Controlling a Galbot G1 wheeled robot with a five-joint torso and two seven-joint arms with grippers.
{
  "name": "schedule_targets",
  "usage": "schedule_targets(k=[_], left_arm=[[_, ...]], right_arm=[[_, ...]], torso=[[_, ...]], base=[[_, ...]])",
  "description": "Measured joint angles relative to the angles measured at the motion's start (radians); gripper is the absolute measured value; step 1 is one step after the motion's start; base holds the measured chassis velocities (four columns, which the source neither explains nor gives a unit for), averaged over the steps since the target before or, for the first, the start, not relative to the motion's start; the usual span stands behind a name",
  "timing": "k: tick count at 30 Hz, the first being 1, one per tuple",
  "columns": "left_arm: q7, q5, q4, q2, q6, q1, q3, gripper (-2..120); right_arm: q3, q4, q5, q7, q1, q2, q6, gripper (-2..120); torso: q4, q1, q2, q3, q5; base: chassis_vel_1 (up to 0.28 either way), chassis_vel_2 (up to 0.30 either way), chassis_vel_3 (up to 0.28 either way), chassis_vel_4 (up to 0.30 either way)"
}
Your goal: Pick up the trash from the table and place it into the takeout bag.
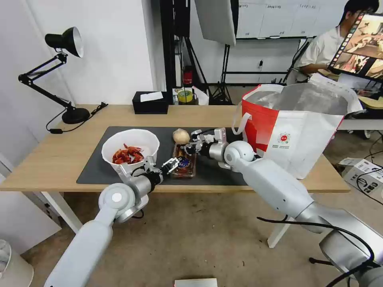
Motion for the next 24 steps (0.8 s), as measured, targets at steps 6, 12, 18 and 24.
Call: schedule_targets(k=[6,12,18,24], left_arm=[[-0.002,-0.002,-0.002,0.002,0.001,0.002,-0.001,100],[-0.009,0.001,0.001,-0.002,0.002,0.003,0.002,100],[-0.017,0.009,0.007,-0.005,0.003,0.005,0.004,100],[-0.016,0.010,0.002,-0.007,0.003,0.013,0.002,100]], right_arm=[[-0.001,0.001,0.000,0.001,0.000,-0.003,-0.002,0],[-0.001,0.003,0.000,0.001,0.000,-0.002,-0.003,0],[-0.001,0.005,0.001,0.001,0.000,-0.002,-0.003,0],[0.000,0.007,0.001,0.001,-0.003,-0.002,-0.003,0]], torso=[[0.0000,0.000,0.000,0.000,0.0000],[0.0000,0.000,0.000,0.000,0.0000],[0.0000,0.000,0.000,0.000,0.0000],[0.0000,0.000,0.000,0.000,0.0000]], base=[[0.000,0.000,0.000,0.000],[0.000,0.000,0.000,0.000],[0.000,0.000,0.000,0.000],[0.000,0.000,0.000,0.000]])
